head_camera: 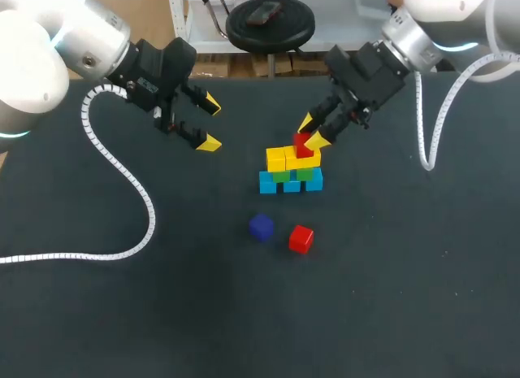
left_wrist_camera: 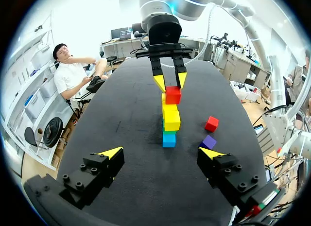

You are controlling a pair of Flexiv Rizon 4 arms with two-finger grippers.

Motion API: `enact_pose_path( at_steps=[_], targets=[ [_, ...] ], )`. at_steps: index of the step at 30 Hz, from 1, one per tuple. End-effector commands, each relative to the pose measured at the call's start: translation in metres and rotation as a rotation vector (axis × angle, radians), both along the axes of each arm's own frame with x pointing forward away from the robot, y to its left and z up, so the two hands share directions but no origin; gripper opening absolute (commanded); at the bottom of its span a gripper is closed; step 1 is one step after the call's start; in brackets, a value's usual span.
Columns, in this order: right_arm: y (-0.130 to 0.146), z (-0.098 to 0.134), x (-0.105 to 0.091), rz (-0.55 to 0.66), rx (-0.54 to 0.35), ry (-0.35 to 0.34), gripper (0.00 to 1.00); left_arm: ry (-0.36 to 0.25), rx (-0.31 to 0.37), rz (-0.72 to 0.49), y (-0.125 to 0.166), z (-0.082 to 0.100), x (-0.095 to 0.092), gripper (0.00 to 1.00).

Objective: Place the blue cubes, place green cubes on the blue cubes, place the yellow cubes on the green cubes, then place the red cubes on the yellow cubes, and place purple cube on the red cubes.

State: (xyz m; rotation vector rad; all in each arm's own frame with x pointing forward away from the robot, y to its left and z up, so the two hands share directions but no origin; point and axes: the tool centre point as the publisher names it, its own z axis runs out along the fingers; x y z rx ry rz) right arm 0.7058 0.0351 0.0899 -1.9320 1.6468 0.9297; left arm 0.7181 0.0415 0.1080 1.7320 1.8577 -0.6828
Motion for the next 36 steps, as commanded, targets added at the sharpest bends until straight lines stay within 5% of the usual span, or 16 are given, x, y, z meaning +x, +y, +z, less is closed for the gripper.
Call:
enact_pose_path(
  at_steps=[1, 26, 27, 32, 34, 36],
  targets=[
    [0.0004, -0.0002, 0.0017, 0.001, 0.001, 0.001, 0.0, 0.001, -0.002, -0.004, 0.0007, -0.0005, 0.0016, 1.0],
    [0.0008, -0.0012, 0.0059, -0.007, -0.005, 0.007, 0.03, 0.001, -0.002, -0.004, 0.0007, -0.0005, 0.0016, 1.0],
    [0.0008, -0.0012, 0.006, -0.007, -0.005, 0.008, 0.06, 0.001, -0.002, -0.004, 0.0007, -0.0005, 0.0016, 1.0],
    [0.0018, -0.0022, 0.006, -0.007, -0.007, 0.015, 0.55, 0.001, -0.002, -0.004, 0.0007, -0.0005, 0.0016, 1.0],
    [0.0019, -0.0026, 0.0065, -0.009, -0.008, 0.02, 1.0, 0.001, -0.002, -0.004, 0.0007, -0.0005, 0.0016, 1.0],
    [0.0017, -0.0027, 0.0068, -0.013, -0.006, 0.025, 1.0, 0.001, -0.002, -0.004, 0.0007, -0.0005, 0.0016, 1.0]
  ],
)
